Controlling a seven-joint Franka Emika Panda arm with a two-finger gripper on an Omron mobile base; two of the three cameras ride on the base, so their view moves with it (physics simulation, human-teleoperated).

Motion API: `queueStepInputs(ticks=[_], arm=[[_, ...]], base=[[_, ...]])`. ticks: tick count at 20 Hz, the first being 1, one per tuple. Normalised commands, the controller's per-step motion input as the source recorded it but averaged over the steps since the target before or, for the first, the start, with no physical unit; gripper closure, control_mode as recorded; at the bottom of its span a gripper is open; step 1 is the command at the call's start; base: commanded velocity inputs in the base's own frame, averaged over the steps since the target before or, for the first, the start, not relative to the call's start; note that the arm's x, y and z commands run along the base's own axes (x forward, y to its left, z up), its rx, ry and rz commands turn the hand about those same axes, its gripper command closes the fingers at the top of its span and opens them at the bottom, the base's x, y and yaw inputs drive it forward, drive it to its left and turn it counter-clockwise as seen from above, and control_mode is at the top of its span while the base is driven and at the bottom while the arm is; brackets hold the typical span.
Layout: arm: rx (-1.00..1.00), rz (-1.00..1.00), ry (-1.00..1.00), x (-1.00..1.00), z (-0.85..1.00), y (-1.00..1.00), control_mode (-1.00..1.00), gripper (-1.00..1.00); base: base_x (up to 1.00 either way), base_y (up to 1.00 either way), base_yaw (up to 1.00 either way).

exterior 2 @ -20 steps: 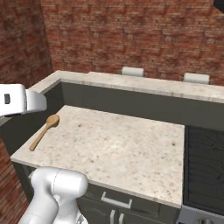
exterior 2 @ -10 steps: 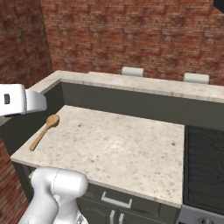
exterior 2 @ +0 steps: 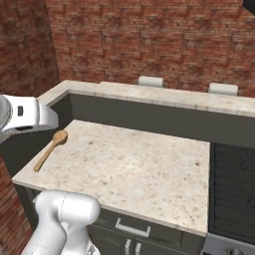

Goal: Organize the utensils by type. Pick up the wooden spoons from the counter and place them in the open cabinet. Then pick up the metallic utensils from the counter and place them in the open drawer.

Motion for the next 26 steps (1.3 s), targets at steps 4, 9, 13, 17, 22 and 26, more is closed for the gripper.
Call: queueStepInputs(ticks=[4,9,13,17,22,26], arm=[[0.0,0.0,0.18,0.64,-0.58,0.33,-1.0,-1.0],[0.0,0.0,0.21,0.45,-0.55,0.13,-1.0,-1.0],[0.0,0.01,0.25,0.11,-0.39,0.01,-1.0,-1.0],[0.0,0.0,0.09,0.36,-0.43,0.24,-1.0,-1.0],[0.0,-0.01,0.0,0.46,-0.34,0.4,-1.0,-1.0],[0.02,0.0,0.08,0.15,-0.22,0.11,-1.0,-1.0]], base=[[0.0,0.0,0.0],[0.0,0.0,0.0],[0.0,0.0,0.0],[0.0,0.0,0.0],[0.0,0.0,0.0],[0.0,0.0,0.0]])
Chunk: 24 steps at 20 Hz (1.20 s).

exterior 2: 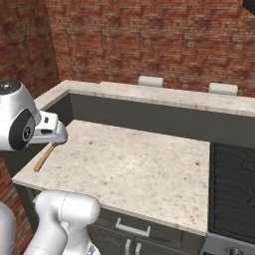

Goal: Organize the utensils by type. Pick up the wooden spoons from the counter and place them in the open cabinet. Then pick up the metallic utensils from the counter and place them in the open drawer.

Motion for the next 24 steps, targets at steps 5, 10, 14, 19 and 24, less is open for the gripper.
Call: queueStepInputs(ticks=[5,10,14,19,24], arm=[[0.0,0.0,0.12,0.15,-0.16,0.06,-1.0,-1.0],[0.0,-0.04,0.0,0.27,-0.26,0.22,-1.0,-1.0],[0.2,-0.01,0.0,0.32,-0.17,0.0,-1.0,-1.0],[0.31,0.0,0.0,0.24,-0.24,0.04,-1.0,-1.0],[0.08,0.0,0.04,0.22,-0.23,0.32,-1.0,-1.0]], base=[[0.0,0.0,0.0],[0.0,0.0,0.0],[0.0,0.0,0.0],[0.0,0.0,0.0],[0.0,0.0,0.0]])
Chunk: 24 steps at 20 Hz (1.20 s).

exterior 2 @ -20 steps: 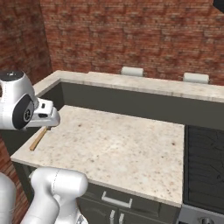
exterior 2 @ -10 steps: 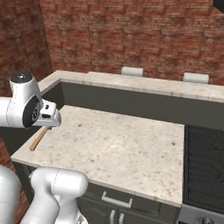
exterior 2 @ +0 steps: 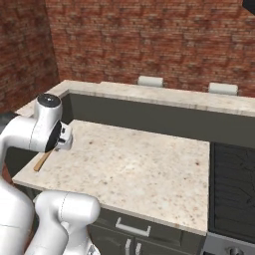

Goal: Organize the utensils by type. Pick up the wooden spoons from the counter and place them in the open cabinet. Then pick up the metallic utensils from the counter and place them in the open drawer.

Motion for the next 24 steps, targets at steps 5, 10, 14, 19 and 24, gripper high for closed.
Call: queueStepInputs(ticks=[5,10,14,19,24], arm=[[0.0,0.0,0.08,0.1,-0.13,0.26,-1.0,-1.0],[0.02,0.0,0.13,0.18,-0.05,0.2,-1.0,-1.0],[0.0,0.0,0.09,0.23,-0.25,0.38,-1.0,-1.0],[0.0,0.0,0.05,0.31,-0.37,0.4,-1.0,-1.0],[0.0,0.0,0.02,0.34,-0.41,0.27,-1.0,-1.0]], base=[[0.0,0.0,0.0],[0.0,0.0,0.0],[0.0,0.0,0.0],[0.0,0.0,0.0],[0.0,0.0,0.0]])
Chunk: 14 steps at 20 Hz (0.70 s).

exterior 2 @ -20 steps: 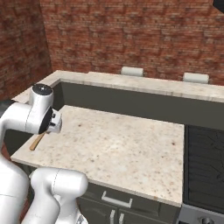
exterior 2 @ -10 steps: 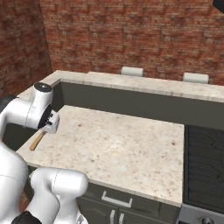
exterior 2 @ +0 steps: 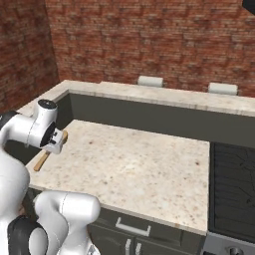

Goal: Organize the utensils by type. Pick up the wooden spoons from the counter and place them in the open cabinet. Then pick up the metallic utensils from the counter and place them in the open drawer.

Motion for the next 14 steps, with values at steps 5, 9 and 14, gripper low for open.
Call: queueStepInputs(ticks=[5,9,14], arm=[[0.0,0.0,0.0,0.39,-0.41,0.32,-1.0,-1.0],[0.0,0.0,0.0,0.34,-0.37,0.27,-1.0,-1.0],[0.0,-0.01,0.0,0.22,-0.32,0.07,-1.0,-1.0]], base=[[0.0,0.0,0.0],[0.0,0.0,0.0],[0.0,0.0,0.0]])
